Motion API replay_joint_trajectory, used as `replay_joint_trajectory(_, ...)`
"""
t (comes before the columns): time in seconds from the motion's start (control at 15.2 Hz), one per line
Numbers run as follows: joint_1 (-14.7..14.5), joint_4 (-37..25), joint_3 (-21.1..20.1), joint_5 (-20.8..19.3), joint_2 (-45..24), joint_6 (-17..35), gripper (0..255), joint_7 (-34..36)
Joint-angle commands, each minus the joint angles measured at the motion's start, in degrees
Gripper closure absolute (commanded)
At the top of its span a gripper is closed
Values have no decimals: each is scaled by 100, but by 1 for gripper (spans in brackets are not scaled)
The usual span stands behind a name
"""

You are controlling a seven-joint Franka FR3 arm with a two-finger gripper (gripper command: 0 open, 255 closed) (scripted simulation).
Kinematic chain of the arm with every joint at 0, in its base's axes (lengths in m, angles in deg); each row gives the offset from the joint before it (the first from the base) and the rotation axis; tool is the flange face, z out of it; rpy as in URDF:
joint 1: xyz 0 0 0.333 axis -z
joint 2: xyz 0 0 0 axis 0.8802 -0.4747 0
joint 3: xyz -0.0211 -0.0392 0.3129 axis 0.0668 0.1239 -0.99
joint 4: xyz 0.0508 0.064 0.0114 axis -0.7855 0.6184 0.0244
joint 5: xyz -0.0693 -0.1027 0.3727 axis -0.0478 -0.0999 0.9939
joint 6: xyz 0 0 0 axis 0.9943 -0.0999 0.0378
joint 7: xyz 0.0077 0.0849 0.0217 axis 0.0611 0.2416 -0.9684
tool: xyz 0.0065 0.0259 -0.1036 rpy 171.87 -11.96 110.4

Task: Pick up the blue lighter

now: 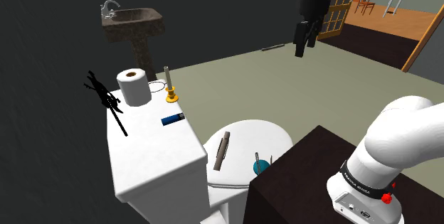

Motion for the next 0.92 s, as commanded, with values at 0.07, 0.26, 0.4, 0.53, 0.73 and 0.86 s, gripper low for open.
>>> replay_joint_trajectory(0.07,-54,0,-48,38,-141,143,0,-16)
replay_joint_trajectory(0.26,-215,-37,-195,141,-583,560,0,-65)
replay_joint_trajectory(0.4,-316,-89,-297,201,-892,824,0,-99)
replay_joint_trajectory(0.53,-415,-164,-401,251,-1210,1075,0,-133)
replay_joint_trajectory(0.73,-553,-317,-562,308,-1700,1427,0,-183)
replay_joint_trajectory(0.86,-641,-445,-671,331,-2034,1644,0,-213)
